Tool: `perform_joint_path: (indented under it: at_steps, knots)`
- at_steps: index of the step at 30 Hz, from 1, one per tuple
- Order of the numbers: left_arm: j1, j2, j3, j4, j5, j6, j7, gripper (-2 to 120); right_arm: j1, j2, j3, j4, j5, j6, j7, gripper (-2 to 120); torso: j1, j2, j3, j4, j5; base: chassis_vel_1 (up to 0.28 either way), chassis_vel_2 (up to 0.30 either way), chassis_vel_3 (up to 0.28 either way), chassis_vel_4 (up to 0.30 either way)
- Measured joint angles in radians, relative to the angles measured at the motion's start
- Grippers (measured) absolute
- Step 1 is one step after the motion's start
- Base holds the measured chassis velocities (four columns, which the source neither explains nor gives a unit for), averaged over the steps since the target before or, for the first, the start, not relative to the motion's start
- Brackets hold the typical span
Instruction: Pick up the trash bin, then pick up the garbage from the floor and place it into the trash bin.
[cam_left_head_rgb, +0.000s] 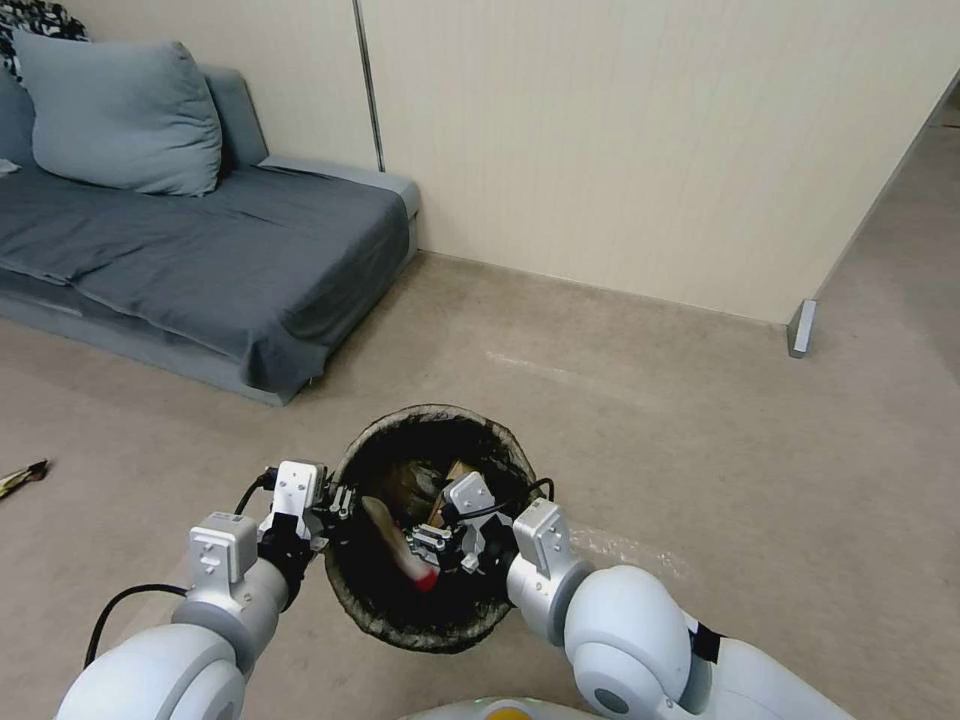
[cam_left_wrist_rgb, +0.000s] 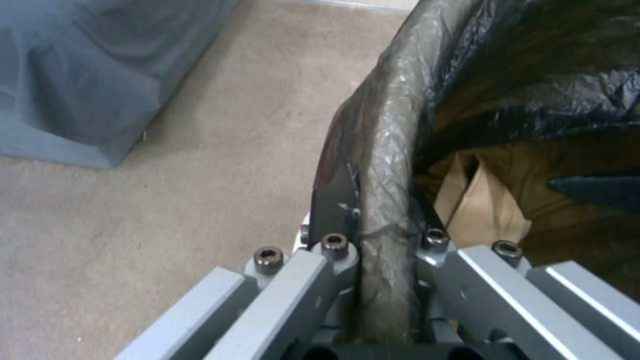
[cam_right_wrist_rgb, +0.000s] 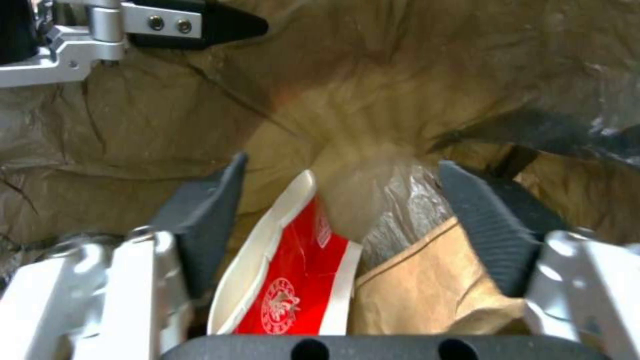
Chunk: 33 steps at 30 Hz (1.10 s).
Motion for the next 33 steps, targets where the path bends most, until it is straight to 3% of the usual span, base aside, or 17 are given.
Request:
perform_joint_path:
  at_steps: [7,14,17,22,24,25,27,28,31,33]
  knots:
    - [0.000,-0.001,0.002,0.000,0.000,0.000,0.000,1,-0.020,-0.015,0.045,0.028,0.023,-0.001,0.005,99,0.000,0.000,0.000,0.0001,0.0001,0.000,0.000,0.000,0.000]
    - [0.001,-0.001,0.000,0.000,0.001,0.000,0.001,1,-0.064,-0.051,0.145,0.102,0.036,0.055,-0.041,100,0.000,0.000,0.000,0.0000,0.0002,0.000,0.000,0.000,0.000]
    - [0.001,-0.001,-0.005,0.000,0.007,0.000,0.001,1,-0.123,-0.079,0.229,0.169,0.019,0.157,-0.056,100,0.000,0.000,0.000,0.0001,0.0001,0.000,0.000,0.000,0.000]
    - [0.002,-0.002,-0.010,0.000,0.013,-0.001,0.001,1,-0.232,-0.082,0.361,0.207,-0.054,0.248,-0.082,100,0.000,0.000,0.000,0.0001,0.0002,0.000,0.000,0.000,0.000]
    - [0.004,-0.006,-0.014,0.000,0.014,-0.001,0.001,1,-0.311,-0.060,0.457,0.212,-0.134,0.294,-0.113,100,0.000,0.000,0.000,-0.0003,0.0001,0.000,0.000,0.000,0.000]
    - [0.004,-0.006,-0.014,0.000,0.014,-0.001,0.001,1,-0.311,-0.060,0.457,0.212,-0.134,0.294,-0.113,100,0.000,0.000,0.000,-0.0003,0.0001,0.000,0.000,0.000,0.000]
    - [0.009,-0.012,-0.021,0.000,0.014,-0.003,0.001,1,-0.408,0.013,0.587,0.192,-0.280,0.368,-0.129,100,0.000,0.000,0.000,0.0000,0.0000,0.000,0.000,0.000,0.000]
    - [0.009,-0.012,-0.021,0.000,0.014,-0.003,0.001,1,-0.408,0.013,0.587,0.192,-0.280,0.368,-0.129,100,0.000,0.000,0.000,0.0000,0.0000,0.000,0.000,0.000,0.000]
    - [0.014,-0.015,-0.028,0.000,0.015,-0.003,0.001,1,-0.506,0.125,0.712,0.160,-0.418,0.457,-0.145,100,0.000,0.000,0.000,-0.0001,0.0002,0.000,0.000,0.000,0.000]
    - [0.015,-0.016,-0.030,0.000,0.015,-0.004,0.001,1,-0.533,0.145,0.736,0.151,-0.445,0.483,-0.154,100,0.000,0.000,0.000,0.0000,0.0001,0.000,0.000,0.000,0.000]
